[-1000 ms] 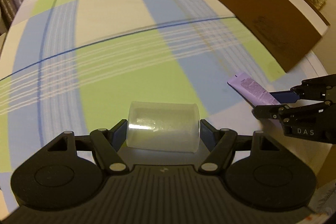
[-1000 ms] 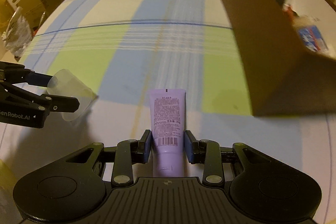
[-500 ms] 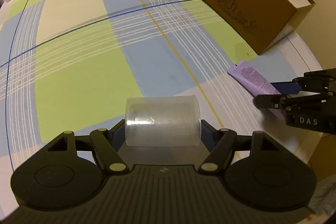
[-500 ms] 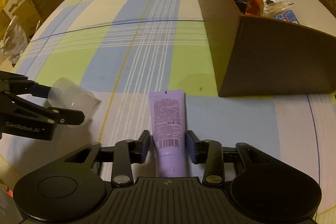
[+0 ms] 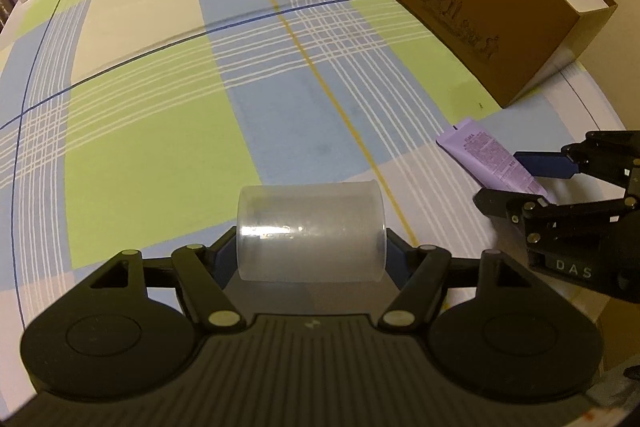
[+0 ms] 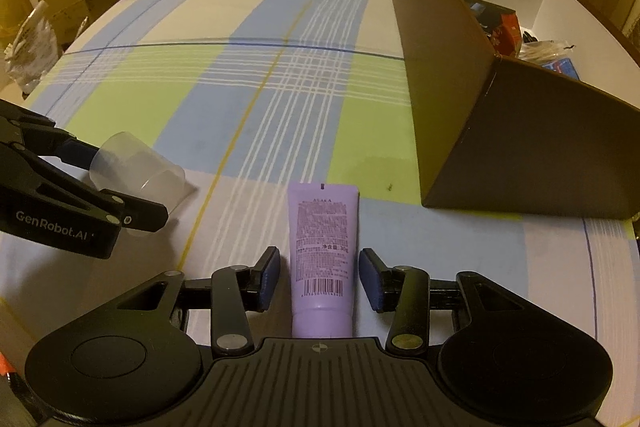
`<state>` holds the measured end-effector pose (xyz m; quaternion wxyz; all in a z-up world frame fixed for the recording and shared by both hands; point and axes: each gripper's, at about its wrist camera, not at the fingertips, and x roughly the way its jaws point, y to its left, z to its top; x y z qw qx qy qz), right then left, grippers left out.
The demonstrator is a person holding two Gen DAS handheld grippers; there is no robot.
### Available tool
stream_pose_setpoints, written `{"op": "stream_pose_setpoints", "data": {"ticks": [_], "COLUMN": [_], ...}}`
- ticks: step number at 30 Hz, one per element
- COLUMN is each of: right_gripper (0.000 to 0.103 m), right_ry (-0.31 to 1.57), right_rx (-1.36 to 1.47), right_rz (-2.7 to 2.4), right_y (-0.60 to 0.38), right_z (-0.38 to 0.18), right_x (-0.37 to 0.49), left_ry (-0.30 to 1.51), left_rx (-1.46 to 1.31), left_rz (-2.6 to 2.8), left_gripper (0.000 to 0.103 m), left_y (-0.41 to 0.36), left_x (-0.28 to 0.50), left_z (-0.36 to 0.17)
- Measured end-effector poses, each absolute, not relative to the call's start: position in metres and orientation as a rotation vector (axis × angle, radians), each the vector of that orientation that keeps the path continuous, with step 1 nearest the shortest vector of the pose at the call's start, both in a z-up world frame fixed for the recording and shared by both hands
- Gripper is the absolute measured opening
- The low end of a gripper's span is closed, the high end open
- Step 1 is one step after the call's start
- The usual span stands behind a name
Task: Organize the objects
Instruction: 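Lift the tube and cup and carry both toward the cardboard box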
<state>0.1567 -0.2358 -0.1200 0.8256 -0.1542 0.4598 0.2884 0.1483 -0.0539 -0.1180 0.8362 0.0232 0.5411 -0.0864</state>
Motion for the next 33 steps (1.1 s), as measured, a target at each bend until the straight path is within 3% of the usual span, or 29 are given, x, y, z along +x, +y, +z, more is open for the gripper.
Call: {"op": "stream_pose_setpoints", "data": {"ticks": [2,33], "right_gripper": [0.032,0.031], "right_ry": [0.975,0.969], "right_rx": [-0.328,-0.250], "right_rz": [0.616,0.660], "right_y": [-0.236,-0.246], "right_z": [-0.119,-0.093], "right_x": [0.156,0.160], "left_ry": [1.146,1.119], "left_rx": [0.048,0.071], "left_rz": [-0.181,-0.183], "left_gripper": [0.069,0.069], "left_y": [-0.054,-0.059], "left_x": [0.148,0.150], "left_z": [-0.118,-0.104]}}
